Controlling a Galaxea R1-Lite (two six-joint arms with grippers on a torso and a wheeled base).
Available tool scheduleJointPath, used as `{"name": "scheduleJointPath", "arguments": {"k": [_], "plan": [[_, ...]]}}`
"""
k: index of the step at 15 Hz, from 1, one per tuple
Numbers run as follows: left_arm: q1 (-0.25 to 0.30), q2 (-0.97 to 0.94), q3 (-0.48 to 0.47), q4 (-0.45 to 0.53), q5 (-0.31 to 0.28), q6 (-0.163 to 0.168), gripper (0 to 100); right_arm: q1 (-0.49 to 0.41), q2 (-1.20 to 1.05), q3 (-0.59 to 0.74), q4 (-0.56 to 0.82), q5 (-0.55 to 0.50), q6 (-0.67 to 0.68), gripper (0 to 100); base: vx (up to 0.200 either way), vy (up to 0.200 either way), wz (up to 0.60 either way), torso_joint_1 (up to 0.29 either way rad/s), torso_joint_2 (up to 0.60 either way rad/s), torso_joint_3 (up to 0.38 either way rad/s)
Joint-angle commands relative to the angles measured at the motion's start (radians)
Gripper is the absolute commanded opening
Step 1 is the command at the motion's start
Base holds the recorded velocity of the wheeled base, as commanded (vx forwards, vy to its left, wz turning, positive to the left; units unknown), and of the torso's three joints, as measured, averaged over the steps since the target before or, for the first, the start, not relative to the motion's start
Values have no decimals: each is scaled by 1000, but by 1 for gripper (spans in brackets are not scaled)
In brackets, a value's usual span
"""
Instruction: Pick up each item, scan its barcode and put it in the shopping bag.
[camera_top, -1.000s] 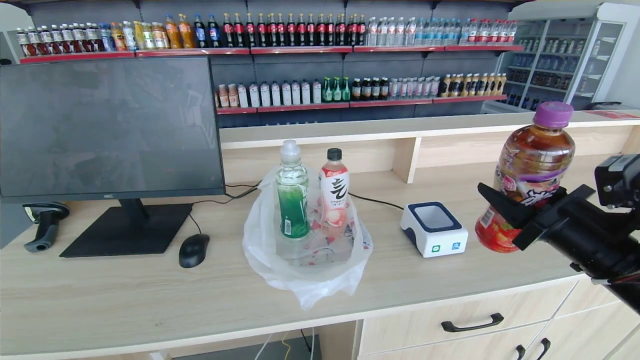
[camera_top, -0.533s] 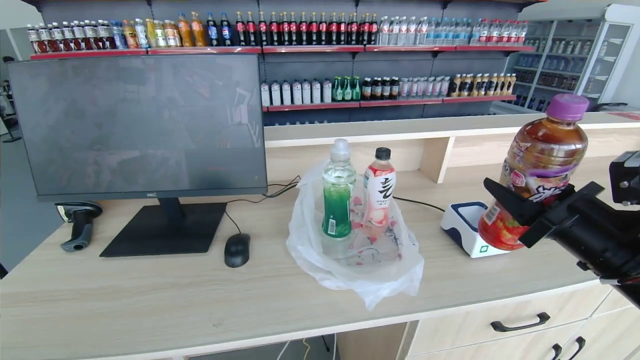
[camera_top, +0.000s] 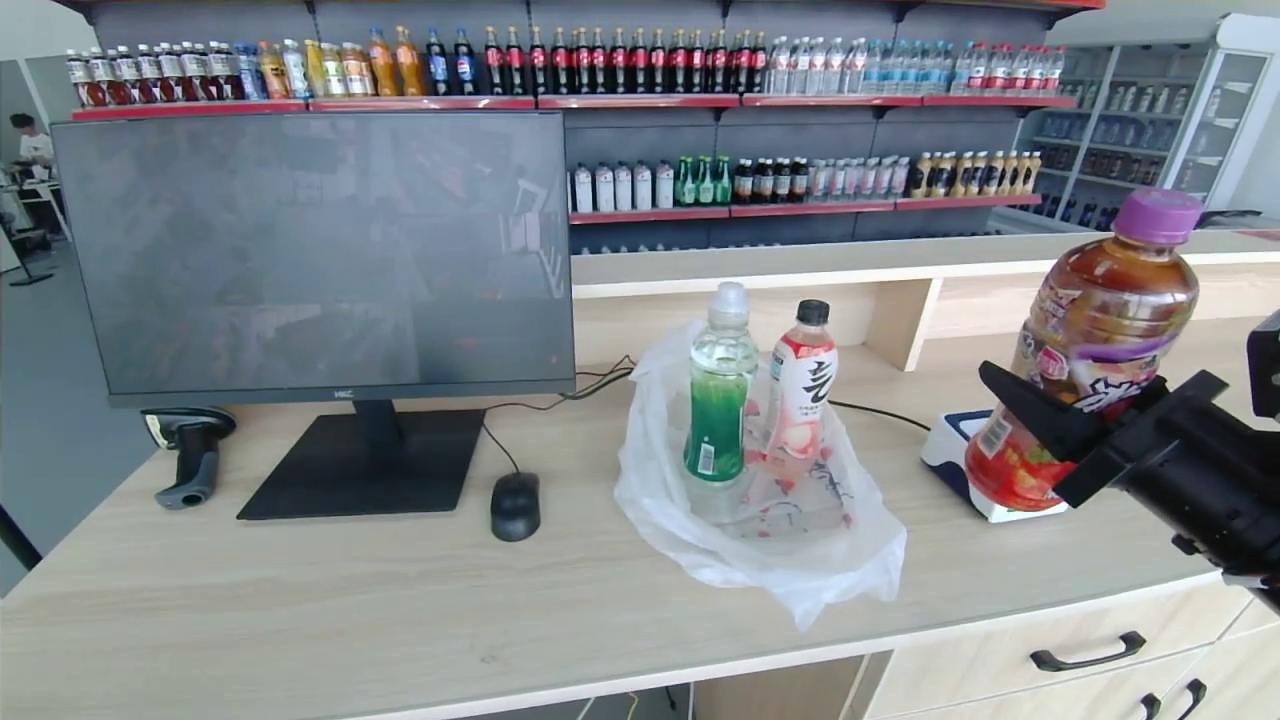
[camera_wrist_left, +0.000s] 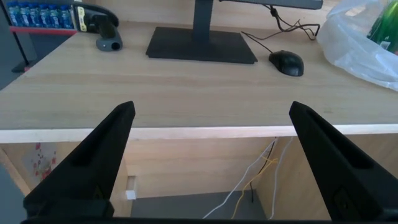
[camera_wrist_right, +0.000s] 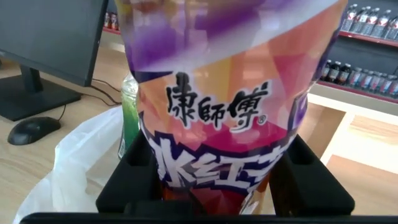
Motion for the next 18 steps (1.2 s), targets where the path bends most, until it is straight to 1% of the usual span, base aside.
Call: {"name": "scheduleJointPath", "arguments": {"k": [1,6,10,12,14,16,18], "plan": [[0,0,0,-1,0,-2,100,-1,-14,10,-1,0,-1,0,0,0,0,0,0,0],[0,0,0,-1,0,-3,100,-1,-25,25,-1,0,-1,0,0,0,0,0,0,0],[0,0,0,-1,0,0,100,5,-25,22,-1,0,-2,0,0,0,600,-7,-1,7],[0,0,0,-1,0,-2,100,15,-22,13,-1,1,-1,0,0,0,0,0,0,0],[0,0,0,-1,0,-2,100,56,-3,34,-1,1,-1,0,0,0,0,0,0,0],[0,0,0,-1,0,-2,100,71,24,29,-1,1,-1,0,0,0,0,0,0,0],[0,0,0,-1,0,0,100,88,89,11,-1,3,19,0,0,0,0,0,0,0]]}}
